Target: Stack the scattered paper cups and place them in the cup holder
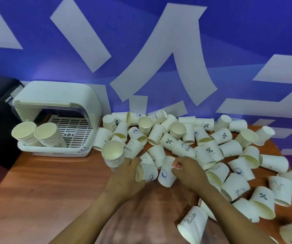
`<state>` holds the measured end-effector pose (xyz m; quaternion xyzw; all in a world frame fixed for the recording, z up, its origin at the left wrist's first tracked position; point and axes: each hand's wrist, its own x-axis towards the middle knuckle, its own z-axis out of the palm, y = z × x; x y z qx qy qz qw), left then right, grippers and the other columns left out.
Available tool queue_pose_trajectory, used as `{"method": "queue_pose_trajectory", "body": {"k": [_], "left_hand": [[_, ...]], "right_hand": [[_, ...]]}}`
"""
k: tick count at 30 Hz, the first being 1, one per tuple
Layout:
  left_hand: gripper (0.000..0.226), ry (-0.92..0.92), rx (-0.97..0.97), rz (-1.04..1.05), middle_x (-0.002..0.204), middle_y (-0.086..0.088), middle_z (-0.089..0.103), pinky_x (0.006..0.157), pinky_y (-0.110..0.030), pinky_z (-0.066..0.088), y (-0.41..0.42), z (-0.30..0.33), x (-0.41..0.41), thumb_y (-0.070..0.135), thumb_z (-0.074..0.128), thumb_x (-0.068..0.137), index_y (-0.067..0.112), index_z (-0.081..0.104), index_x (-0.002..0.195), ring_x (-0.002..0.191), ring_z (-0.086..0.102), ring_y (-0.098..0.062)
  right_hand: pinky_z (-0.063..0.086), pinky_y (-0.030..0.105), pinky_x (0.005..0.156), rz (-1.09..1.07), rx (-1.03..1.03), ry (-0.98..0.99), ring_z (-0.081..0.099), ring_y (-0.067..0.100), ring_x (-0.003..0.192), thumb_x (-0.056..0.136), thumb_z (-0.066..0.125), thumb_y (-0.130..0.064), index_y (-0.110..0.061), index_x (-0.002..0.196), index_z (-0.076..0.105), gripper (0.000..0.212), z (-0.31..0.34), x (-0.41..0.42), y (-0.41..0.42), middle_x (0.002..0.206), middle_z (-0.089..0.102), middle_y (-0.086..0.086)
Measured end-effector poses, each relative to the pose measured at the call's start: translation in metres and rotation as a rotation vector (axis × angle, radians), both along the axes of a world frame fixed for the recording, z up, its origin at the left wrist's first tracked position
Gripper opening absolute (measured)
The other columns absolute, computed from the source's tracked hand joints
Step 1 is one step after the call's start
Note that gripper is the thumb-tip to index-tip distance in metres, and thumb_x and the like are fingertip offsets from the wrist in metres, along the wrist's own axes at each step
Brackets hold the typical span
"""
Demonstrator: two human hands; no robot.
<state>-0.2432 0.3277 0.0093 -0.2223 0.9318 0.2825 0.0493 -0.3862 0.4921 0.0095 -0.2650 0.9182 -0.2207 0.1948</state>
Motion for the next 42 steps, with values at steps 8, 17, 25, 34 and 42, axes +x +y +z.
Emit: {"method": "queue_pose_trajectory", "body": {"k": [8, 17, 25, 34, 42], "left_hand": [[0.070, 0.198, -0.034, -0.005, 0.142, 0.010, 0.035, 0.101, -0.032, 0.040, -0.038, 0.070, 0.015, 0.045, 0.063, 0.081, 0.037, 0.030, 0.143, 0.127, 0.037, -0.015], [0.069, 0.255, -0.121, -0.031, 0.140, 0.011, 0.039, 0.100, -0.032, 0.040, -0.139, 0.100, 0.057, 0.046, 0.065, 0.079, 0.035, 0.035, 0.141, 0.128, 0.040, -0.017], [0.065, 0.252, -0.153, 0.047, 0.139, 0.012, 0.042, 0.097, -0.030, 0.040, -0.268, 0.104, 0.137, 0.046, 0.065, 0.080, 0.036, 0.038, 0.138, 0.125, 0.042, -0.015], [0.068, 0.168, -0.145, 0.110, 0.142, 0.010, 0.039, 0.097, -0.034, 0.040, -0.359, 0.104, 0.181, 0.039, 0.065, 0.081, 0.033, 0.035, 0.142, 0.128, 0.034, -0.021], [0.067, 0.139, -0.144, 0.158, 0.143, 0.006, 0.037, 0.096, -0.037, 0.042, -0.376, 0.102, 0.171, 0.034, 0.065, 0.083, 0.030, 0.035, 0.142, 0.129, 0.033, -0.024]], "right_hand": [[0.032, 0.027, 0.078, -0.053, -0.174, 0.207, 0.036, 0.015, 0.101, 0.083, 0.061, -0.022, -0.021, 0.090, 0.063, 0.007, 0.063, -0.001, -0.041, 0.105, 0.045, -0.005], [0.029, 0.020, 0.095, -0.019, -0.383, 0.113, 0.038, 0.005, 0.122, 0.077, 0.067, -0.014, -0.022, 0.074, 0.055, 0.015, 0.097, 0.055, -0.130, 0.136, 0.044, -0.008], [0.029, 0.023, 0.101, 0.005, -0.359, 0.056, 0.036, 0.011, 0.133, 0.075, 0.067, -0.016, -0.019, 0.069, 0.046, 0.022, 0.095, 0.121, -0.249, 0.127, 0.049, -0.007], [0.032, 0.009, 0.061, 0.017, -0.326, 0.067, 0.045, 0.005, 0.080, 0.073, 0.070, -0.022, -0.015, 0.084, 0.047, 0.027, 0.085, 0.178, -0.329, 0.089, 0.054, -0.003], [0.041, 0.028, 0.077, 0.001, -0.282, -0.021, 0.050, 0.021, 0.103, 0.052, 0.052, -0.057, -0.037, 0.102, 0.048, 0.054, 0.081, 0.179, -0.350, 0.103, 0.055, -0.011]]}}
